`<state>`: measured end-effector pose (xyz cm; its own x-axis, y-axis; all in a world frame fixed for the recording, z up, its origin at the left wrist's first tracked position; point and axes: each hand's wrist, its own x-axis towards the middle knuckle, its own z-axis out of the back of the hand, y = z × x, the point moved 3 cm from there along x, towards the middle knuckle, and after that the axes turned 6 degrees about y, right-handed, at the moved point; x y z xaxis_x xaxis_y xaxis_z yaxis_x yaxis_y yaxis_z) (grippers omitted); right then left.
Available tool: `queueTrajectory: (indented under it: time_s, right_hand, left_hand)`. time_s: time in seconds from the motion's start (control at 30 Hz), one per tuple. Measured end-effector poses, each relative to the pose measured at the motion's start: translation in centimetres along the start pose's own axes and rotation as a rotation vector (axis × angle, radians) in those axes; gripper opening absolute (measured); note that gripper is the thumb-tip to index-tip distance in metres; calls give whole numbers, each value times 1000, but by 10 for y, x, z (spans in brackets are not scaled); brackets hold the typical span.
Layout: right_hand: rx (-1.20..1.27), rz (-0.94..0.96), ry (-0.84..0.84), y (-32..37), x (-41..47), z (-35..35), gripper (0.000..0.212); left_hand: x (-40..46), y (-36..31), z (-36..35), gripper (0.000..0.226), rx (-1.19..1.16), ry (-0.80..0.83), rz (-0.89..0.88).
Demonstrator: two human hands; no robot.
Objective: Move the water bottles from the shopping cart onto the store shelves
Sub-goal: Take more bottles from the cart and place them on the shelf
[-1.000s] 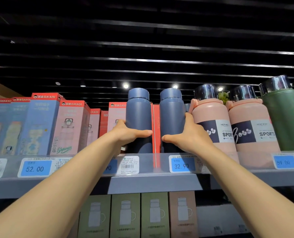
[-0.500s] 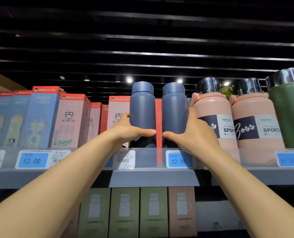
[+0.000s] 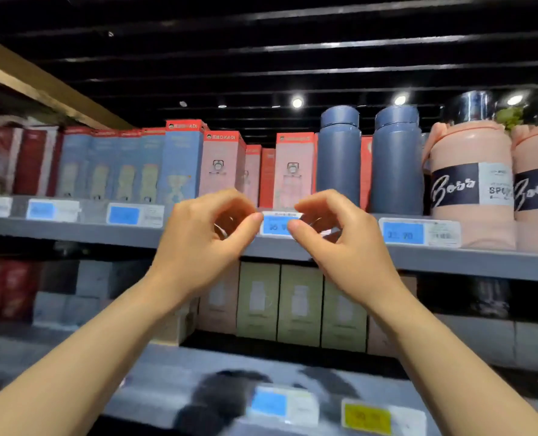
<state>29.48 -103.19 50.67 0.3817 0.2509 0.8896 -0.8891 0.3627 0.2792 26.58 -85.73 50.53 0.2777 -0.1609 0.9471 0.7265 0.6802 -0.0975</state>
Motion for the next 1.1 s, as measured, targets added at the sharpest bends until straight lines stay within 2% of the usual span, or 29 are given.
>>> queueTrajectory:
  time_s: [0.13,0.23,0.43,0.5,0.6,0.73,0.87,1.0,1.1]
  right_hand:
    - [284,-167,237,29,-45,-102,8]
    - [432,-309,396,65,-92,-197,12]
    - [664,-601,665,162,-187,-372,13]
    - [717,-685,712,180,-211,-404,11]
    - [781,-810,881,223,-259,-465,12]
    - [836,-915,1039,267,-318,-535,9]
    - [829,-1042,1214,306,-367,-591,12]
    - [820,-1023,1346,330,-387,-637,9]
    - [815,-1007,1389,335,-379,-674,15]
  left_hand:
    - [-103,35,80,21,-36,217,241]
    - [-189,62,151,27,-2,235,459]
    - [-345,96,291,13,156,384,826]
    - [-381,96,316,10,153,430,915]
    - [-447,91,369,9,214,539,1071]
    - [-524,80,432,8,272,471,1266]
    - [-585,79,476,6,366,530,1454]
    - [-618,96,512,5,472,446,1587]
    - [-626,126,531,3,536,354,1650]
